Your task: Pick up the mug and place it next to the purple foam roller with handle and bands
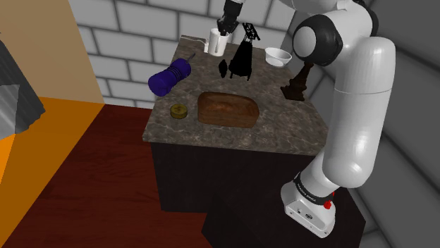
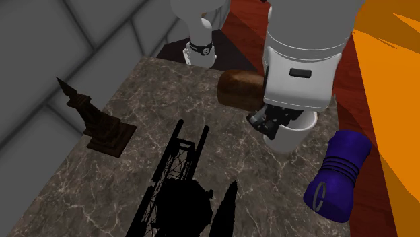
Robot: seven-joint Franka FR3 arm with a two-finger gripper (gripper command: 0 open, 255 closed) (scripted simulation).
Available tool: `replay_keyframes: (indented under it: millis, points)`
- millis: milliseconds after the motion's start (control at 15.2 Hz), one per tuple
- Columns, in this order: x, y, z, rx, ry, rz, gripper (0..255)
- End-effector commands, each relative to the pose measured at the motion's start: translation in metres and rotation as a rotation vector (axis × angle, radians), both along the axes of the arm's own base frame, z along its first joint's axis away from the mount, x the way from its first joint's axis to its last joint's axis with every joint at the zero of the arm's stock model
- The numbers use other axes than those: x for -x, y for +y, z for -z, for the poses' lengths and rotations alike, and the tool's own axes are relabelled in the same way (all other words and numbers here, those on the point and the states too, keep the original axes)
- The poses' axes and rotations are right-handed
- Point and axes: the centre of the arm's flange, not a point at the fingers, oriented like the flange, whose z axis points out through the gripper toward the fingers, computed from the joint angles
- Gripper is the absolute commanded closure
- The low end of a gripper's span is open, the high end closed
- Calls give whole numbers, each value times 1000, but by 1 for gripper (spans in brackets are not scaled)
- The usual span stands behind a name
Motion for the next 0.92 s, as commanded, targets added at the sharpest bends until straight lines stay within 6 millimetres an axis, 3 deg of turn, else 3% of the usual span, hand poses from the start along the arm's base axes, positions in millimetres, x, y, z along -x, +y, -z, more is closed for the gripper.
replay_keyframes:
  millis: [0, 858]
  points:
    - [1, 0, 10, 0, -1, 0, 255]
    - [1, 0, 79, 0, -1, 0, 255]
